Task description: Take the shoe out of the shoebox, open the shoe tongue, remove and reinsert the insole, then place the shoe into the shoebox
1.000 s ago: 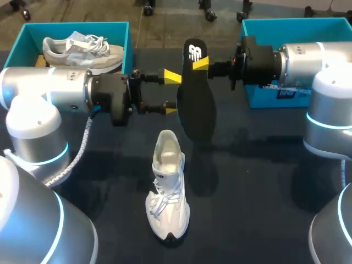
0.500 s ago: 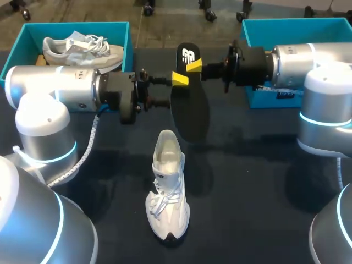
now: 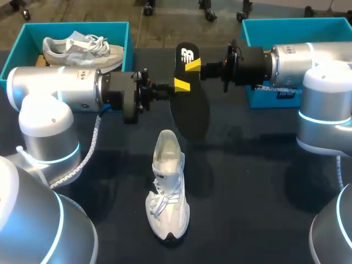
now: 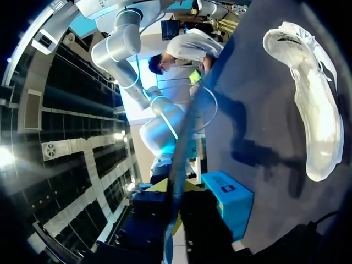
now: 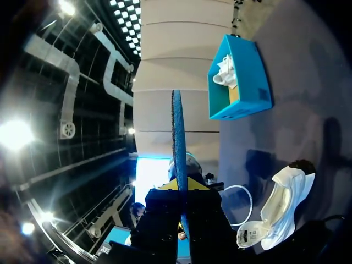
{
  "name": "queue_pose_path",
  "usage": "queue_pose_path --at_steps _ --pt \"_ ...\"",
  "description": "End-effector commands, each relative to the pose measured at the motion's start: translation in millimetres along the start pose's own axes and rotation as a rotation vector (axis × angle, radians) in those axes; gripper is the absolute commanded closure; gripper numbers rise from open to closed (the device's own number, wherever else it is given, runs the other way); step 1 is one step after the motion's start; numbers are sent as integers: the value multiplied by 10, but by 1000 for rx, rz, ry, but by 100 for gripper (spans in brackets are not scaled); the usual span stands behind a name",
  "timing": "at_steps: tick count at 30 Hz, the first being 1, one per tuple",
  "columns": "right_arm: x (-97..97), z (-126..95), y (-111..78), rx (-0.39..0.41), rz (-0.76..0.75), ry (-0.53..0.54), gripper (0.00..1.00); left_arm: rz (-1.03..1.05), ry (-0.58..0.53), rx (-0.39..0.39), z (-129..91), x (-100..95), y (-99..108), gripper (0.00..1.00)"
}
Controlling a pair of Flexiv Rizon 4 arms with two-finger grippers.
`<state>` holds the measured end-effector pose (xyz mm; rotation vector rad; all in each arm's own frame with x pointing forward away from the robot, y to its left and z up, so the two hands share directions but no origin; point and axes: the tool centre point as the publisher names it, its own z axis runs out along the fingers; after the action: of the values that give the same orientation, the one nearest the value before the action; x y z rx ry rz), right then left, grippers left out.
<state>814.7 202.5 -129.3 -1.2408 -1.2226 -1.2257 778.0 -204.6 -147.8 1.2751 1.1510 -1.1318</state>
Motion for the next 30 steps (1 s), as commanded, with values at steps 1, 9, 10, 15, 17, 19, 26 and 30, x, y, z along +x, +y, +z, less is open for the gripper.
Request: queue_pose_path --at_steps 1,9,10,15,17,19,26,30 --pt "-7 17 4 -1 0 1 100 1 1 -2 38 16 13 100" --pt "-8 17 6 -1 -1 2 100 0 -4 -2 40 1 31 100" --pt "-9 14 10 -3 -4 0 76 0 -5 -2 35 -5 32 100" --pt "-21 -44 -13 -18 -13 -6 0 -2 -6 -6 -24 -32 26 100" --pt "-25 -78 -37 -23 -15 -6 0 -9 2 -8 -63 -20 32 100" --pt "-23 -108 -63 -32 -19 -5 0 -15 10 -12 -102 -7 40 100" --pt "-41 -270 -151 -44 -39 3 0 -63 22 -25 -379 -13 45 100" --pt "-46 -314 -180 -40 -47 9 0 -88 36 -27 -499 -7 32 100"
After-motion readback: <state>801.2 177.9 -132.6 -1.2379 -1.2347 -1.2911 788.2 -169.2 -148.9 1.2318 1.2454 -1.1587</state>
